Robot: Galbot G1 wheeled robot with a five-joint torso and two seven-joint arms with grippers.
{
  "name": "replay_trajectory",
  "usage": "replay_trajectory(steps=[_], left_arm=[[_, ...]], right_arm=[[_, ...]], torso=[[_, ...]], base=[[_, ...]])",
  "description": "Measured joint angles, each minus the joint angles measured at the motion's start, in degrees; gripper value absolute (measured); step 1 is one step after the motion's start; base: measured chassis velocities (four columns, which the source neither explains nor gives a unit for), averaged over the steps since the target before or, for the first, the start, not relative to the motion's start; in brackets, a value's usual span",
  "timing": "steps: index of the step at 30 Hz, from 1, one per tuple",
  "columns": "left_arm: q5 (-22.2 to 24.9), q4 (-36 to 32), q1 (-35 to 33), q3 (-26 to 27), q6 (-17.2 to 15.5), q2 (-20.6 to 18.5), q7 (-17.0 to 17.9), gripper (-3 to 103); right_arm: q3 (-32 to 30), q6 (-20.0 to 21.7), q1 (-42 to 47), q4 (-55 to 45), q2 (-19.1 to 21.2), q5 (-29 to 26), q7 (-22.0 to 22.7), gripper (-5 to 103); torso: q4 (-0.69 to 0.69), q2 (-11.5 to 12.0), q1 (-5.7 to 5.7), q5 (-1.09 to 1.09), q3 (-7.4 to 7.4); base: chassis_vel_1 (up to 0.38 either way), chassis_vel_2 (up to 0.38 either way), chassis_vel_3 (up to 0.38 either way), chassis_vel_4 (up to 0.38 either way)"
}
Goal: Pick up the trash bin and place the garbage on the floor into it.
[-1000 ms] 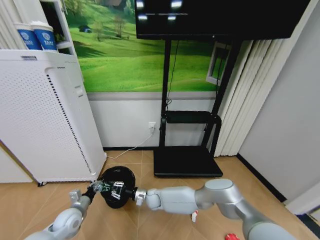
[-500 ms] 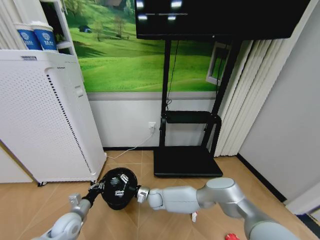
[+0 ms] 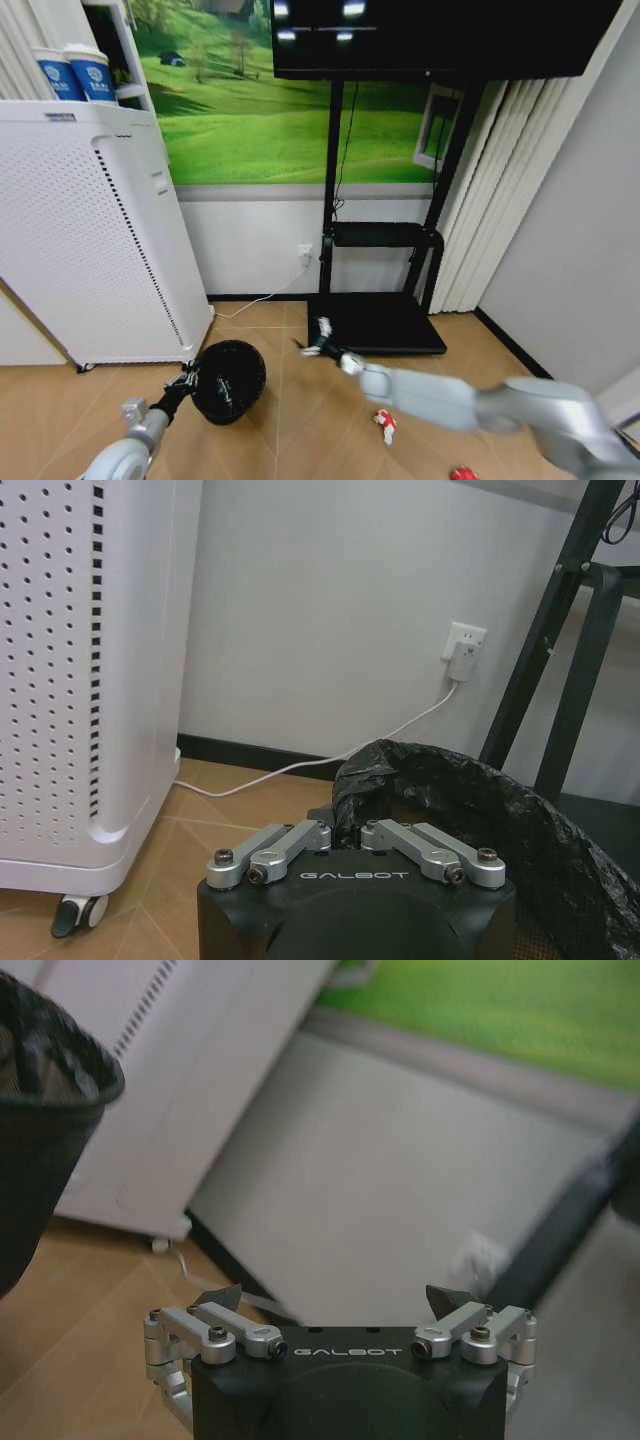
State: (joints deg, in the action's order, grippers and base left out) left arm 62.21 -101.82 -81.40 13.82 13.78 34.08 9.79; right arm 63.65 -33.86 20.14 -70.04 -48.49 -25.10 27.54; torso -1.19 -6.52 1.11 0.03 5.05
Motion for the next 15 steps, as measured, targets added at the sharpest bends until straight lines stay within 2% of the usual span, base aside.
replay_trajectory(steps=[4, 6, 10, 12, 15], left_arm=[[-0.31, 0.14, 0.16, -0.43, 0.0, 0.27, 0.03, 7], [-1.16, 0.32, -0.22, -0.64, 0.0, 1.03, 0.03, 7], [-2.01, 0.01, -0.51, -0.92, 0.0, 1.75, 0.09, 7], [-2.22, -0.16, -0.44, -1.24, 0.0, 2.0, 0.1, 7], [-2.69, -0.16, -0.19, -1.6, 0.05, 2.42, -0.17, 7]], right_arm=[[-1.73, -0.28, 4.94, 0.05, 2.33, -1.74, -0.99, 100], [-4.93, -1.33, 11.84, 0.67, 4.82, -0.88, -2.16, 100], [-5.63, -1.15, 15.18, 0.56, 6.23, -2.94, -2.55, 100], [-5.37, -0.84, 15.94, 1.12, 6.63, -5.09, -2.8, 100], [-3.95, 0.8, 16.94, 1.63, 6.63, -14.21, -3.53, 100]], torso=[[0.02, 0.0, 0.0, 0.03, 0.0], [0.01, 0.0, 0.0, -0.01, 0.0], [0.03, 0.0, 0.0, -0.02, -0.01], [0.05, -0.01, 0.0, -0.02, -0.01], [0.04, 0.0, 0.0, -0.02, -0.01]], base=[[0.0, 0.0, 0.0, 0.0], [0.0, 0.0, 0.0, 0.0], [0.0, 0.0, 0.0, 0.0], [0.0, 0.0, 0.0, 0.0], [0.0, 0.0, 0.0, 0.0]])
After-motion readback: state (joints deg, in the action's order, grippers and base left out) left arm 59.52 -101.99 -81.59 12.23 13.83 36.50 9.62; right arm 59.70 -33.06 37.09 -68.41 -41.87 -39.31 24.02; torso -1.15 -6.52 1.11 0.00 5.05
